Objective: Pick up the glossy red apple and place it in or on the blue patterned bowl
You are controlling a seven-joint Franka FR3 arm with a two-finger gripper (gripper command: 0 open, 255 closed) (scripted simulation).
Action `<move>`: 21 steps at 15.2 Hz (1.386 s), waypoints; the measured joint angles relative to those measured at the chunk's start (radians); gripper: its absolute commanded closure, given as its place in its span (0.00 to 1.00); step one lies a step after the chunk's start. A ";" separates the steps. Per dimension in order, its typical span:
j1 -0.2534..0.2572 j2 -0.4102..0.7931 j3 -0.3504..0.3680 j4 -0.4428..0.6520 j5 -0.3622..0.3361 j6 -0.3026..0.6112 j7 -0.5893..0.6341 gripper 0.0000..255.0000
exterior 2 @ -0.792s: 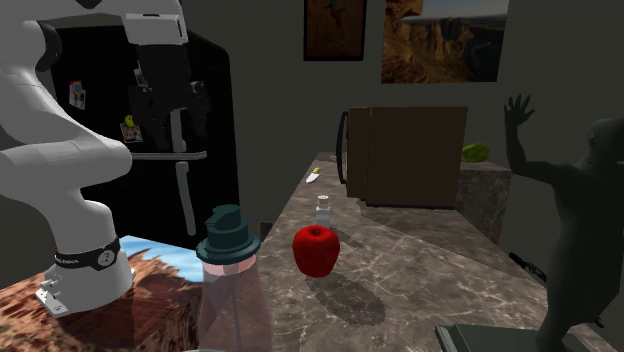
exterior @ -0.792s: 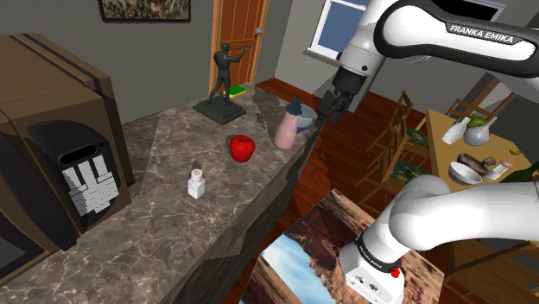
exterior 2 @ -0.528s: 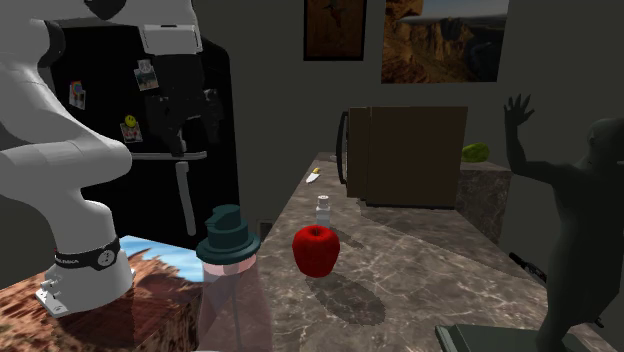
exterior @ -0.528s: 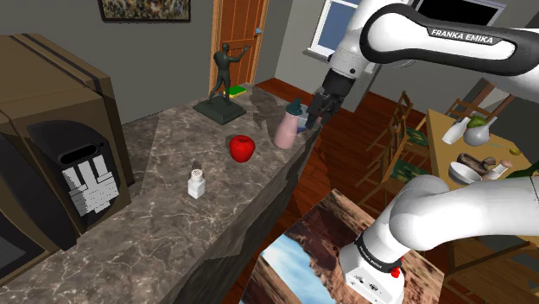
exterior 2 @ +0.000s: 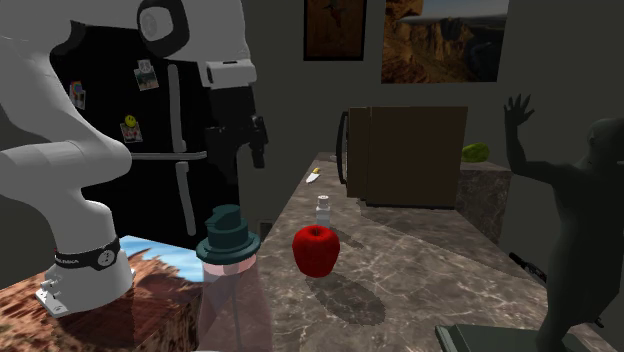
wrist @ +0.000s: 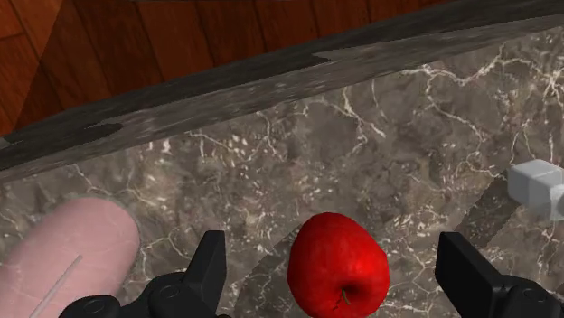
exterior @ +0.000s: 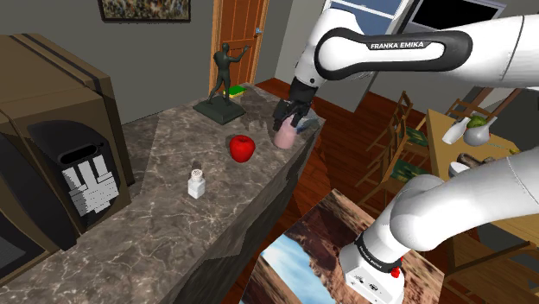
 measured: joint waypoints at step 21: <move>0.014 0.449 0.076 0.177 -0.064 0.349 0.112 0.00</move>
